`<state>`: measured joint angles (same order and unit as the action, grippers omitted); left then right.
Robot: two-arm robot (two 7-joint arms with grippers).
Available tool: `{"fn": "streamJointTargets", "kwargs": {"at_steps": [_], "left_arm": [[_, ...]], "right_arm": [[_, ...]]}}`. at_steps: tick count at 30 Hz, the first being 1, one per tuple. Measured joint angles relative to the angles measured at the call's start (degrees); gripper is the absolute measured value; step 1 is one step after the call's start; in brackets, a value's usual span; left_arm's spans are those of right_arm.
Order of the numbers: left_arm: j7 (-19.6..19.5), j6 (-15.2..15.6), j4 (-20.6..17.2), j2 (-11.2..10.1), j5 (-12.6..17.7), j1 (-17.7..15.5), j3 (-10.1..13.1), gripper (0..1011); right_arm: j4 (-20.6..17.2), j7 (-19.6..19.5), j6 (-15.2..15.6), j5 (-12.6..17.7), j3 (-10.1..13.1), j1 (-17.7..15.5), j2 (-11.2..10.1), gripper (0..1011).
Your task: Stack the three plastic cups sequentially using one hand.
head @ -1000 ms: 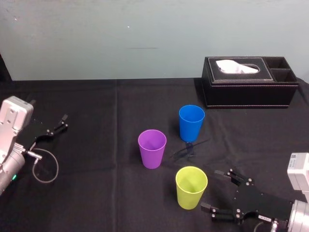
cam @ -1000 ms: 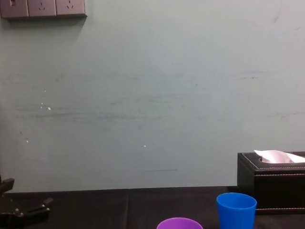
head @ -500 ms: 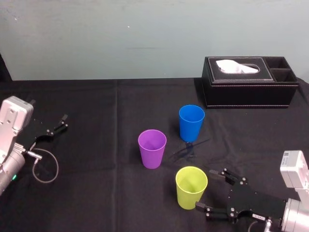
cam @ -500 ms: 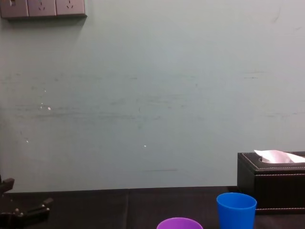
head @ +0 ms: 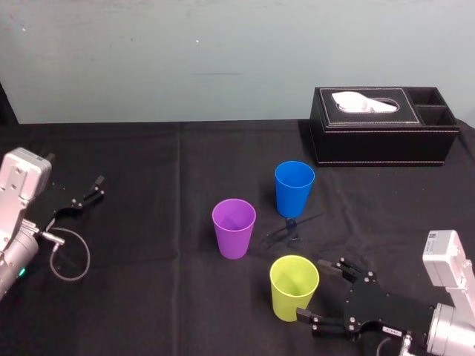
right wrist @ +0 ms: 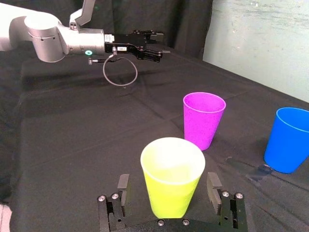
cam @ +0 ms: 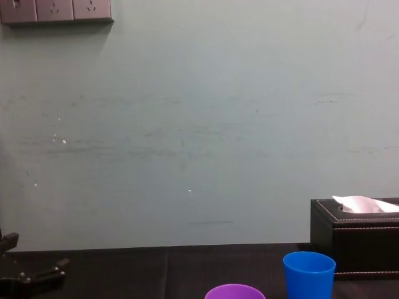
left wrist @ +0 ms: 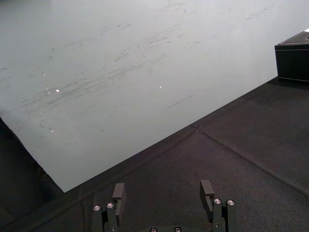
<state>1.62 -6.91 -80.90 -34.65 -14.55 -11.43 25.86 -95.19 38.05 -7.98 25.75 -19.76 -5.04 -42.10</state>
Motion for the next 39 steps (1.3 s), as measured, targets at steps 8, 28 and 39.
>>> {"fn": "streamJointTargets", "kwargs": {"at_steps": [8, 28, 39], "left_arm": [[0.0, 0.0, 0.0, 0.0, 0.0, 0.0, 0.0, 1010], [0.0, 0.0, 0.0, 0.0, 0.0, 0.0, 0.0, 1010], [0.0, 0.0, 0.0, 0.0, 0.0, 0.0, 0.0, 1010]], "right_arm": [[0.53, -0.15, 0.14, -0.16, -0.46, 0.62, 0.5, 1003], [2.84, -1.07, 1.17, -1.45, -2.28, 2.83, 2.61, 1003], [3.68, -1.35, 1.58, -1.93, -3.2, 4.3, 3.8, 1004]]}}
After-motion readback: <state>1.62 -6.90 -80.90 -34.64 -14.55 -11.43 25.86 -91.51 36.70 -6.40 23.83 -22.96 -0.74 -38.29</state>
